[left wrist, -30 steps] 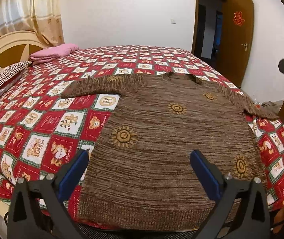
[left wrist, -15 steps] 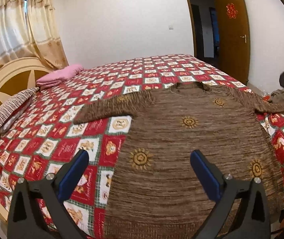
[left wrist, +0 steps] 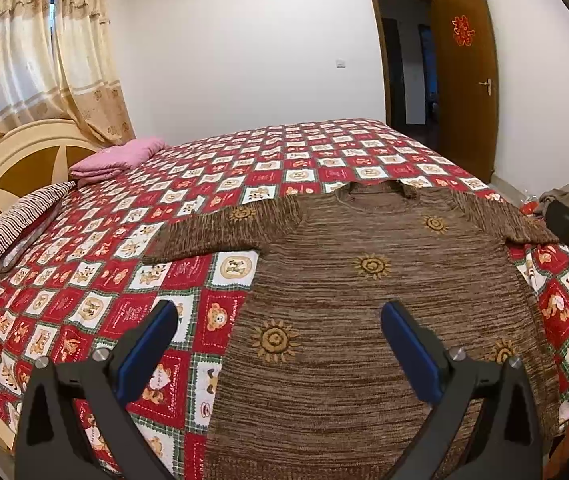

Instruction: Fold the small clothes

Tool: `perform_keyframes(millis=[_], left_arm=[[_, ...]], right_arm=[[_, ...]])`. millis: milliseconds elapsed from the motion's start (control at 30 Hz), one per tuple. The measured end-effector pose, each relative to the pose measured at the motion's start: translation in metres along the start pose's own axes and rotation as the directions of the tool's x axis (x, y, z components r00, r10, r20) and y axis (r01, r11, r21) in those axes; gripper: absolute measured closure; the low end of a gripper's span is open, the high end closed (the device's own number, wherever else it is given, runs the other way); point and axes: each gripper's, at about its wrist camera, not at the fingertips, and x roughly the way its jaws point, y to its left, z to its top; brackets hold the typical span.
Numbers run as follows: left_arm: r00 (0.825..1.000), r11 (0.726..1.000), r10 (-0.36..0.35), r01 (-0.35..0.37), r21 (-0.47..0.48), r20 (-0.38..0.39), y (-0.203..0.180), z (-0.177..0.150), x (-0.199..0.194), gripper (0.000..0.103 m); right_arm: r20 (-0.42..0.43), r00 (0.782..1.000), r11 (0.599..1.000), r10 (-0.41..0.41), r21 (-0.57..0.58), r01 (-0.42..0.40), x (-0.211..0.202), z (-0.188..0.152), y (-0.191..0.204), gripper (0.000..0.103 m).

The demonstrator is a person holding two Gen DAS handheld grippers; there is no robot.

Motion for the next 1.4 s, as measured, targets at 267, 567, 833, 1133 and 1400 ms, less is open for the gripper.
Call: perform_keyframes(millis=[267,567,833,1133,1400], left_arm=[[1.000,1.000,-0.003,0.003,-0.005,-0.006,-0.002,0.000,0.002,0.000],[1.000,1.000,-0.013,0.013,-0.011,-0.022,-0.003,0.000,0.007,0.000],[0.998,1.000,-0.026,0.025,-0.011,-0.050,-0.007,0.000,0.023,0.000],[0.995,0.999,-0.033,0.032,-0.014,-0.094,-0.013,-0.001,0.046,0.000],[0.995,0.999,-0.032,0.031,-0.007,-0.094,-0.013,0.003,0.076,0.000]], right_arm=[[-0.003,1.000,1.000,0.002,-0.006,-0.002,-0.001,0.001,0.002,0.001],[-0.005,1.000,1.000,0.003,-0.004,-0.003,0.002,-0.001,0.001,0.001],[0.007,0.999,0.999,-0.033,-0.038,0.033,0.010,-0.007,0.002,0.001],[-0.045,0.997,0.996,-0.061,-0.067,0.058,0.034,-0.022,0.001,0.001],[-0.071,0.996,0.998,-0.045,-0.047,0.042,0.059,-0.017,-0.022,0.001]])
